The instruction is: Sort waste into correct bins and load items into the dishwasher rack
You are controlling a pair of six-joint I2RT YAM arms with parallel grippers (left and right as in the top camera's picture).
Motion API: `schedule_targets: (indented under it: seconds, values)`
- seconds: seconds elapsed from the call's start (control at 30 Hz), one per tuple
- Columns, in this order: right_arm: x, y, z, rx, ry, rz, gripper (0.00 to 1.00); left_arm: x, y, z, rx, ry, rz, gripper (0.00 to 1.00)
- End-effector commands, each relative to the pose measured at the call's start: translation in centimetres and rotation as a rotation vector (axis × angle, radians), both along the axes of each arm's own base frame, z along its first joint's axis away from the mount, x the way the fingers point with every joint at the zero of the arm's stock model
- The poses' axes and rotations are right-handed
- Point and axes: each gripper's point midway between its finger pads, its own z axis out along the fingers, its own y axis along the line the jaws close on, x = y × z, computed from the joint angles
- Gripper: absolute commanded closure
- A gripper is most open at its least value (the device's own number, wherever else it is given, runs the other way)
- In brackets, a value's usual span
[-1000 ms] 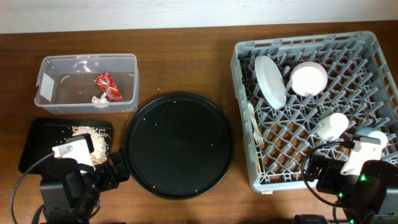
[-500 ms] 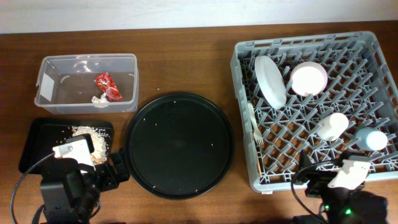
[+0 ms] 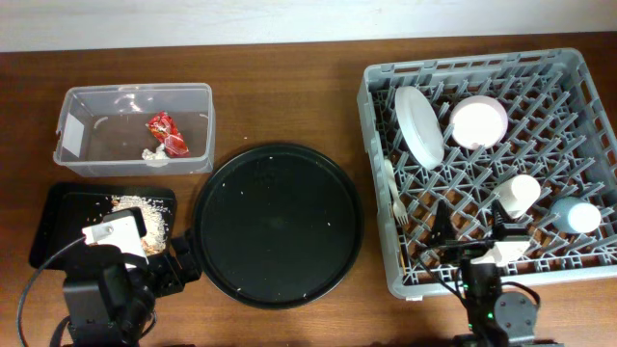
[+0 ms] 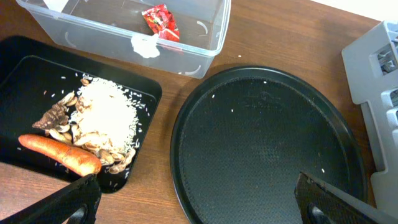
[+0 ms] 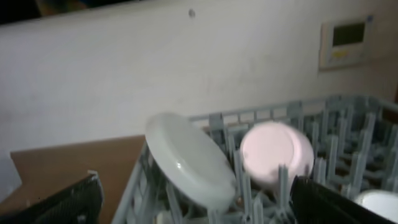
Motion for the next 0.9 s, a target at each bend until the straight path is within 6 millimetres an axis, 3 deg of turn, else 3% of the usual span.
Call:
schedule_targets:
  seconds: [0.0,0.07,0.87]
  values:
    - [0.0,0.7,-1.2,-0.053,0.037,0.034,0.01,0.0,-0.2,0.0,-0.012,-0.005,-0.003,0.01]
    - [-0.1,1.2,-3.9,-0.050,0.146,0.070,0.01,0.0,-0.2,0.0,-0.012,-0.005,-0.003,0.01]
    - [-0.1,1.3,-3.8,-0.048,0.138,0.076,0.01,0.0,-0.2,0.0,-0.012,-0.005,-0.003,0.01]
